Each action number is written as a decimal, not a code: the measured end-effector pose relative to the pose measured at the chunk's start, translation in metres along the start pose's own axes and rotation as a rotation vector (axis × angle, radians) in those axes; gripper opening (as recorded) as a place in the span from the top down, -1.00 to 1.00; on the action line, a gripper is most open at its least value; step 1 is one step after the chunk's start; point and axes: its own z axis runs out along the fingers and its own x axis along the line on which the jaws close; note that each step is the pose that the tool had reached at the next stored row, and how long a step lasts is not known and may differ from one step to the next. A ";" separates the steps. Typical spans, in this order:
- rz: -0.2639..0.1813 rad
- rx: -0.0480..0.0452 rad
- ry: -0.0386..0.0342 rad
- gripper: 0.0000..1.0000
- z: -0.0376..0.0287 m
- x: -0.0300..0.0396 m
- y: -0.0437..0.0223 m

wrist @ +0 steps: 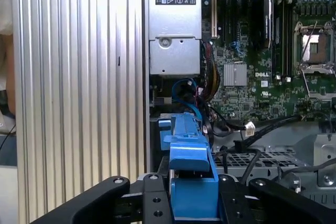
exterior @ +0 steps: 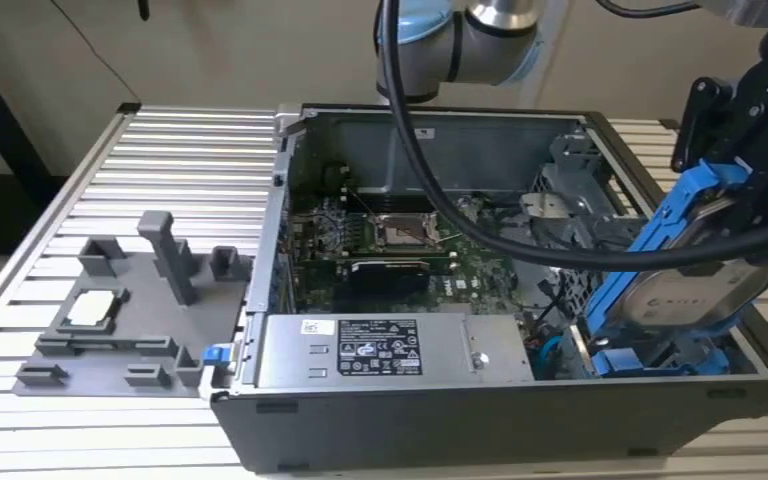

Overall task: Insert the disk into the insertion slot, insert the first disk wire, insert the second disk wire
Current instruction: 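Insert the disk into the insertion slot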

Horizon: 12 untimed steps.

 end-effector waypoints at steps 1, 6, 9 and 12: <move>0.000 0.0000 0.0001 0.35 0.0014 0.0000 -0.0001; 0.000 0.0000 -0.0008 0.35 0.0094 0.0000 -0.0013; 0.000 0.0000 -0.0050 0.35 0.0129 -0.0002 -0.0029; -0.001 -0.0003 -0.0175 0.35 0.0151 -0.0004 -0.0046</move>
